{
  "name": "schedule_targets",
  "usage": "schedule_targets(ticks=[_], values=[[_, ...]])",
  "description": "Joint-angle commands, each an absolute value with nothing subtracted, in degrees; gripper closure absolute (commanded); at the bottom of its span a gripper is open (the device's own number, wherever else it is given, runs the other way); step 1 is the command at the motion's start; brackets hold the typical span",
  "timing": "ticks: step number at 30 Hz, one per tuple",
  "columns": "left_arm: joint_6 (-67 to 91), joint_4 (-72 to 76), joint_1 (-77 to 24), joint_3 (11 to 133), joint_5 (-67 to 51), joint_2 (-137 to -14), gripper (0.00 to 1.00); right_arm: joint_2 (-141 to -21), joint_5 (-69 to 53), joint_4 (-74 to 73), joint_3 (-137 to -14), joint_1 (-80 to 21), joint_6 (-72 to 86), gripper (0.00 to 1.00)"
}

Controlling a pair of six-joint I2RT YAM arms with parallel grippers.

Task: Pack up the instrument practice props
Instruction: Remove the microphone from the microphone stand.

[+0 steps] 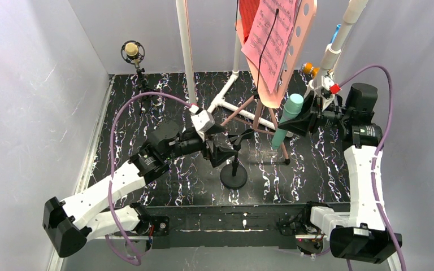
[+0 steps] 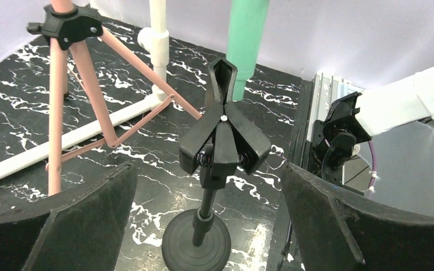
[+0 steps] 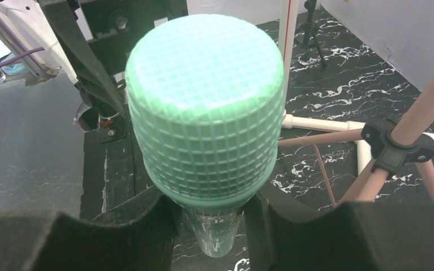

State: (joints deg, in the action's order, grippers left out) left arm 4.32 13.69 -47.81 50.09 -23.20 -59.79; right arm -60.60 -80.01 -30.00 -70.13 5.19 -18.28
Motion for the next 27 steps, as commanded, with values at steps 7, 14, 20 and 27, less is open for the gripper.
schedule_targets(ticks=[7,14,20,27], values=[[20.7,9.7,-47.5,48.2,-18.7,-44.8,0.02,-52.2,-80.8,-38.1,-70.5,6.2,-16.7,0.80],[34.9,8.2,-50.4,49.2,-25.8,-42.9,0.02,-46.2,-84.9,-41.3,-68.3,6.2,-13.6,0.78],[26.9,-1.5,-66.4,55.4,-10.3,-48.7,0.02,-44.1,-85.0,-44.3,-67.0,6.2,-7.5,0.80],[24.6,1.9,-82.7,61.0,12.8,-60.3,0.02,-43.5,-85.1,-49.2,-66.6,6.2,-4.1,0.81]])
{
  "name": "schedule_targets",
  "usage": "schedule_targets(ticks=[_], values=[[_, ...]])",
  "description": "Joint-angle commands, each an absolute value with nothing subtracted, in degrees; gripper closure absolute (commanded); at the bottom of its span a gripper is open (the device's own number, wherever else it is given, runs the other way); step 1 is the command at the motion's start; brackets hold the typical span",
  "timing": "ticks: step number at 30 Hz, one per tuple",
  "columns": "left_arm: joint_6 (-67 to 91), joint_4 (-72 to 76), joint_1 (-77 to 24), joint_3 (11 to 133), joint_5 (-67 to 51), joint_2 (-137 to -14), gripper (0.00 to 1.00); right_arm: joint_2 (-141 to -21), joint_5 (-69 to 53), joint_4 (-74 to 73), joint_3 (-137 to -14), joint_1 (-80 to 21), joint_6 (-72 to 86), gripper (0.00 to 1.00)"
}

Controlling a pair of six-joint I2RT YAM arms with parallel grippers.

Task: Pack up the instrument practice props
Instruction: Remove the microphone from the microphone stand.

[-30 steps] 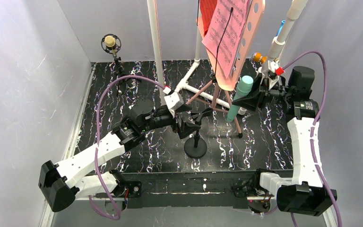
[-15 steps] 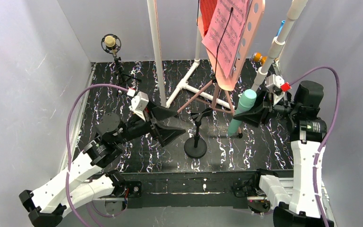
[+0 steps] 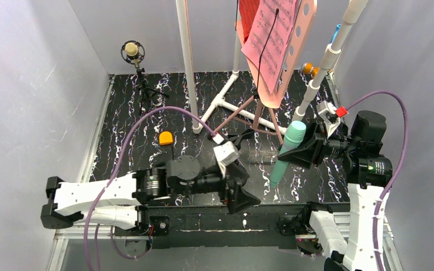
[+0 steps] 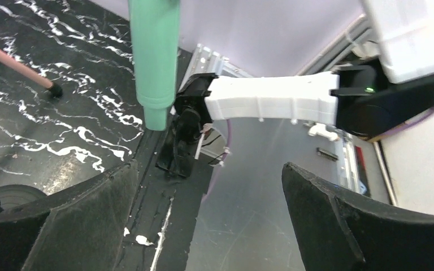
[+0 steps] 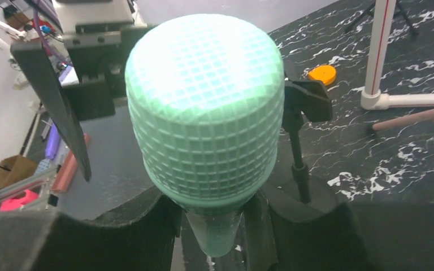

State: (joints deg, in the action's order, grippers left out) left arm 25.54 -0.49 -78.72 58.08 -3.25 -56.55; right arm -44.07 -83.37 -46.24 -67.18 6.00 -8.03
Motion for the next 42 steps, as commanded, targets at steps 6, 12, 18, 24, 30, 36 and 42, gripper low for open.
schedule_targets(ticks=[6,12,18,24,30,36,42], values=[[35.1,4.2,-83.6,65.8,23.7,-69.9,0.02,-43.6,-85.1,-47.1,-65.1,6.2,-1.2,0.81],[38.4,7.0,-83.8,69.6,26.5,-76.1,0.09,-43.6,-85.0,-45.4,-63.2,6.2,-0.4,0.83],[38.7,11.1,-83.8,71.0,23.8,-80.9,0.31,-43.3,-84.9,-43.7,-61.8,6.2,1.9,0.83],[32.0,14.4,-83.7,70.6,19.1,-81.8,1.00,-43.9,-84.9,-42.8,-61.4,6.2,2.1,0.81],[25.2,17.1,-83.5,67.2,13.0,-78.1,1.00,-43.7,-85.0,-42.3,-60.6,6.2,0.3,0.20],[21.3,16.2,-83.5,60.8,14.0,-69.4,1.00,-44.1,-85.2,-45.5,-62.9,6.2,-7.4,0.02],[20.4,-5.4,-83.5,63.7,18.4,-60.3,1.00,-44.4,-85.1,-48.1,-63.1,6.2,-13.5,0.02]])
